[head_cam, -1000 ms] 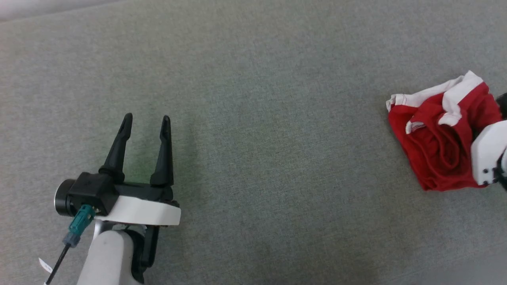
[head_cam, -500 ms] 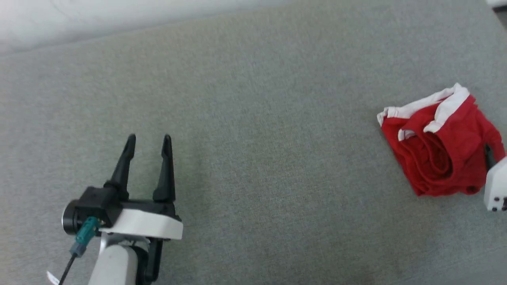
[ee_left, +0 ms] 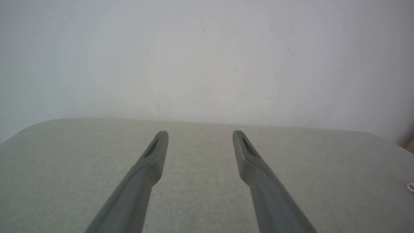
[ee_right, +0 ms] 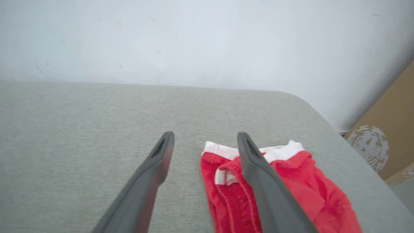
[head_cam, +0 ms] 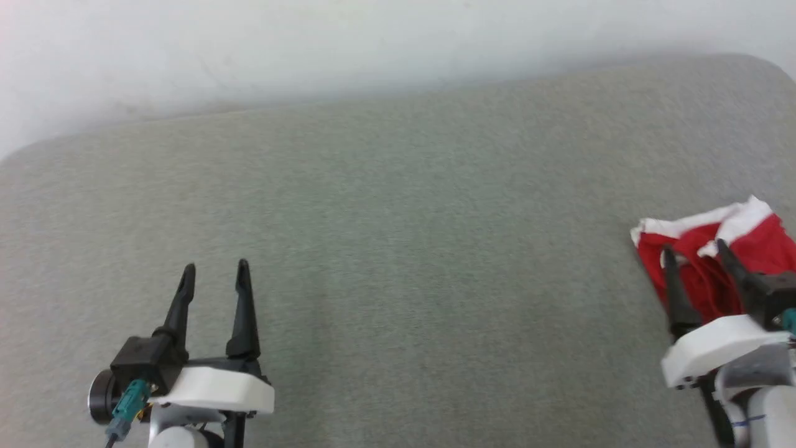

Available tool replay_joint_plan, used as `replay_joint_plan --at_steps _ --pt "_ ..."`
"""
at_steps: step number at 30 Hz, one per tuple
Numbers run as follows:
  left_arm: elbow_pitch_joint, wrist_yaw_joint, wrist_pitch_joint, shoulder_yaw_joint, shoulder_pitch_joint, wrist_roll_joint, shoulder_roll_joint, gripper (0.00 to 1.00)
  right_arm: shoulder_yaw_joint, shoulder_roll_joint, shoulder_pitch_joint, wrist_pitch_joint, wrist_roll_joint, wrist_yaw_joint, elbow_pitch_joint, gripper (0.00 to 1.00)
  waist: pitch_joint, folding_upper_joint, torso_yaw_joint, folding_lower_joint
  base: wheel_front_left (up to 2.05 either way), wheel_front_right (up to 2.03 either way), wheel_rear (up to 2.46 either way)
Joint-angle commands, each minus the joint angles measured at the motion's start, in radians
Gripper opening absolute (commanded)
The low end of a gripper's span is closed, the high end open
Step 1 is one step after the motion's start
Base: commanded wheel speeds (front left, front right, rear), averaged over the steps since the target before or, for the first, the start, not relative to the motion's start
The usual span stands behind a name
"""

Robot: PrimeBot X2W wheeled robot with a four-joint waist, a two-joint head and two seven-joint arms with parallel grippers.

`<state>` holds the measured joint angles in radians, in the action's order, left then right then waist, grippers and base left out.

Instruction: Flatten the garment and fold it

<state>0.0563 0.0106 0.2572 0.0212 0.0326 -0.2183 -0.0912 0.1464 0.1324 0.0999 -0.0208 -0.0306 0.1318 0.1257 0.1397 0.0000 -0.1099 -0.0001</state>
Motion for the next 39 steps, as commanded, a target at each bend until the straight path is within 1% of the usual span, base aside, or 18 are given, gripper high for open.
replay_joint_plan --at_steps 1,5,10,12,15,18,21,29,35,36,39 --pt "0.0 0.006 0.004 -0.008 -0.015 0.009 -0.002 1.0 -0.009 -0.008 -0.01 -0.011 -0.015 -0.001 -0.019 1.0 -0.058 0.0 0.074 0.0001 0.0 0.0 0.0" --pt "0.005 0.013 0.004 -0.033 -0.033 0.015 -0.01 1.0 -0.078 -0.049 -0.037 -0.047 -0.072 -0.001 -0.095 1.0 -0.089 0.0 0.118 0.0001 0.0 0.0 0.0" --pt "0.024 0.013 0.004 -0.067 -0.058 0.017 -0.037 1.0 -0.13 -0.071 -0.071 -0.069 -0.13 -0.001 -0.144 1.0 -0.117 0.0 0.151 0.0001 0.0 0.0 0.0" --pt "0.039 0.0 0.003 -0.068 -0.074 0.016 -0.055 1.0 -0.135 -0.076 -0.097 -0.067 -0.144 -0.001 -0.148 1.0 -0.131 0.0 0.158 0.0001 0.0 0.0 0.0" --pt "0.054 -0.033 -0.01 -0.056 -0.09 0.015 -0.084 1.0 -0.128 -0.08 -0.142 -0.07 -0.154 -0.001 -0.148 1.0 -0.146 0.0 0.159 0.0001 0.0 0.0 0.0" --pt "0.068 -0.059 -0.027 -0.038 -0.106 0.015 -0.104 1.0 -0.127 -0.081 -0.185 -0.064 -0.147 -0.001 -0.143 1.0 -0.159 0.0 0.149 0.0001 0.0 0.0 0.0" --pt "0.078 -0.073 -0.037 -0.02 -0.119 0.016 -0.112 1.0 -0.131 -0.082 -0.216 -0.06 -0.13 -0.001 -0.144 1.0 -0.167 0.0 0.143 0.0001 0.0 0.0 0.0" --pt "0.103 -0.066 -0.038 0.007 -0.12 0.026 -0.108 1.0 -0.127 -0.082 -0.239 -0.057 -0.076 -0.001 -0.152 1.0 -0.175 0.0 0.134 0.0001 0.0 0.0 0.0" --pt "0.126 -0.063 -0.029 0.016 -0.109 0.023 -0.102 1.0 -0.129 -0.082 -0.238 -0.046 -0.062 -0.001 -0.162 1.0 -0.172 0.0 0.137 0.0001 0.0 0.0 0.0" --pt "0.127 -0.064 -0.027 0.017 -0.107 0.021 -0.101 0.0 -0.13 -0.082 -0.239 -0.044 -0.062 -0.001 -0.163 0.0 -0.171 0.0 0.138 0.0001 0.0 0.0 0.0" --pt "0.124 -0.07 -0.036 0.015 -0.114 0.019 -0.102 0.0 -0.127 -0.078 -0.232 -0.044 -0.067 0.0 -0.155 0.0 -0.171 0.0 0.137 0.0001 0.0 0.0 0.0"
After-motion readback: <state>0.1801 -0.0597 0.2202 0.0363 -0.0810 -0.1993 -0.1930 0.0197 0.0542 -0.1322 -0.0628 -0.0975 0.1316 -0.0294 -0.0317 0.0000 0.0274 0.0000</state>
